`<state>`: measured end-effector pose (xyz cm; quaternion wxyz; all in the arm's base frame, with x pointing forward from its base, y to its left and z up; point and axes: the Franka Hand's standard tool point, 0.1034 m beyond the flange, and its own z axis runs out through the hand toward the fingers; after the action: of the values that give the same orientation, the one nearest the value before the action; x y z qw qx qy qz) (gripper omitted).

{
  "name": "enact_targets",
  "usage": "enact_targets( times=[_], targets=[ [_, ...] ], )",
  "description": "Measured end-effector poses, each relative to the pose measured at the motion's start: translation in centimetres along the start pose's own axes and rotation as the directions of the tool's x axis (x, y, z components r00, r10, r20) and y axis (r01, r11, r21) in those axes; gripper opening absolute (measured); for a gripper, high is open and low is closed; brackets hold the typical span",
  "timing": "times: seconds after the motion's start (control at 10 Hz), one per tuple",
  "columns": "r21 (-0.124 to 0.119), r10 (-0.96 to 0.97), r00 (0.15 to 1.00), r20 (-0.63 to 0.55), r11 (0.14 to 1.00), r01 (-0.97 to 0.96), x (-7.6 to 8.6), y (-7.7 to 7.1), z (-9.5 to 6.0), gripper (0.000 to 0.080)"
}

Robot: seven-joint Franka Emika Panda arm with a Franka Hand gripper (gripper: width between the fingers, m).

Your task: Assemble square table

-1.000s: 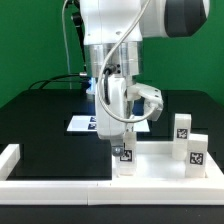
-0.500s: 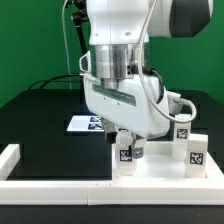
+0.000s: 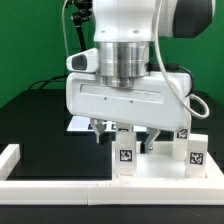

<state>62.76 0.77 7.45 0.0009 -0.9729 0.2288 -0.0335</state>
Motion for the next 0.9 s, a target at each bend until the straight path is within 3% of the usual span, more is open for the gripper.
enact_targets(
  times=[0.2,0.3,0.4,0.6,0.9],
  targets=[
    [0.005,-0.003,1.0,-0.024,1.0,0.003,0.1,-0.35,-0.02,0.0649],
    [0.005,0.028,0.999,-0.023,1.0,-0.028,0.13,-0.29,-0.01,0.0524],
    [0.006,0.039,0.999,-0.023,0.999,-0.039,0.13,-0.29,0.0,0.0524],
    [0.011,0.223,0.975,-0.02,0.975,-0.223,0.1,-0.22,0.07,0.0289],
    [0.014,0.406,0.914,-0.017,0.914,-0.406,0.14,-0.06,0.12,0.029]
  ],
)
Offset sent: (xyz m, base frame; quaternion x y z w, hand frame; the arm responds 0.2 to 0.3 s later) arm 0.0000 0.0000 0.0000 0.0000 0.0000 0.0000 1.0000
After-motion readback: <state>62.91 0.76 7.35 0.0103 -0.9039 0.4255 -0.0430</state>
